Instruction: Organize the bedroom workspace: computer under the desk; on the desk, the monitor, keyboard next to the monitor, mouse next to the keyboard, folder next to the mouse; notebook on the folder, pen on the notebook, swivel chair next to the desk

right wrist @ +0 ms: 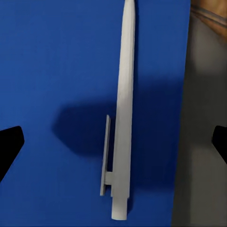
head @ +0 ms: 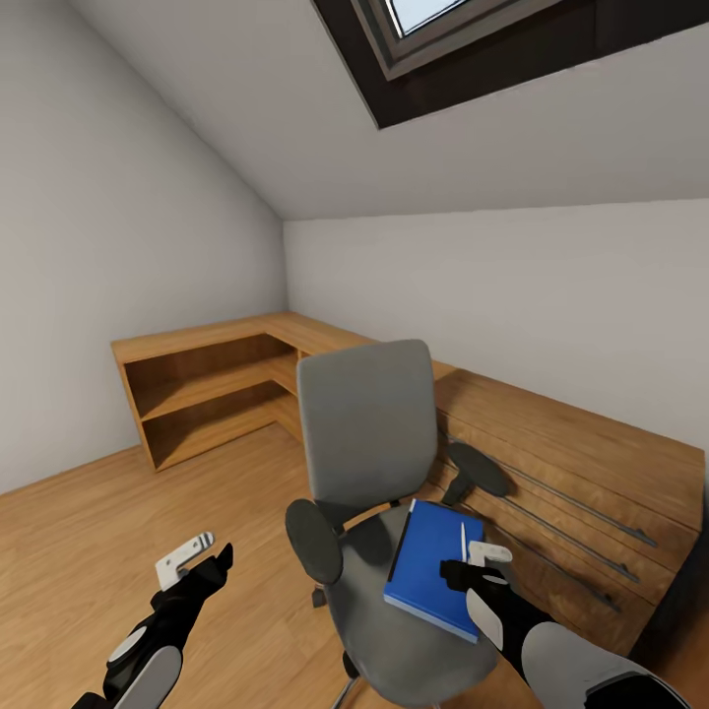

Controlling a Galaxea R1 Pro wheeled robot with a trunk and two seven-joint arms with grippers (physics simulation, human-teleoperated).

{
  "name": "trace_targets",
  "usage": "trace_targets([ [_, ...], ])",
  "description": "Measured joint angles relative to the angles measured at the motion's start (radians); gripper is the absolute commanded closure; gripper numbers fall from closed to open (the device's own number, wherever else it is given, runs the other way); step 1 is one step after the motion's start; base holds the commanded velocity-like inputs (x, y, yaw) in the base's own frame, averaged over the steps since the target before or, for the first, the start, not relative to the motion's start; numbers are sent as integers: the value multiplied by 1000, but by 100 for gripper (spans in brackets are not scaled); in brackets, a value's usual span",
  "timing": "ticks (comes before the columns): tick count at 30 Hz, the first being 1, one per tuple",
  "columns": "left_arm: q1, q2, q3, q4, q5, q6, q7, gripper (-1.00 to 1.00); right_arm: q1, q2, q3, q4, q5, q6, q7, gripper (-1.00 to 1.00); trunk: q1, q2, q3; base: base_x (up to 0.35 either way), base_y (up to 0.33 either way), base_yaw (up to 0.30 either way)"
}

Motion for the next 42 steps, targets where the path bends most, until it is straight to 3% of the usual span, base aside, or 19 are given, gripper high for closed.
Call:
trace_targets([
  [12, 0, -1, 0, 0, -3, -5, 1, -100, 0, 0, 0, 0, 0, 1, 0, -100, 0, 0, 0, 7, 0, 0],
  [17, 0, -2, 0, 0, -4, -5, 1, -100, 0, 0, 0, 0, 0, 1, 0, -100, 19, -35, -16, 0, 0, 0],
  [25, 0, -2, 0, -1, -4, -3, 1, -100, 0, 0, 0, -1, 3, 1, -1, -100, 31, -56, -25, 0, 0, 0],
  [41, 0, -2, -2, -1, -3, -1, 1, -100, 0, 0, -1, -1, 5, 1, -1, -100, 31, -56, -25, 0, 0, 0],
  [42, 0, -2, -2, -1, -3, -1, 1, -100, 0, 0, -1, -1, 5, 1, -1, 100, 31, -56, -25, 0, 0, 0],
])
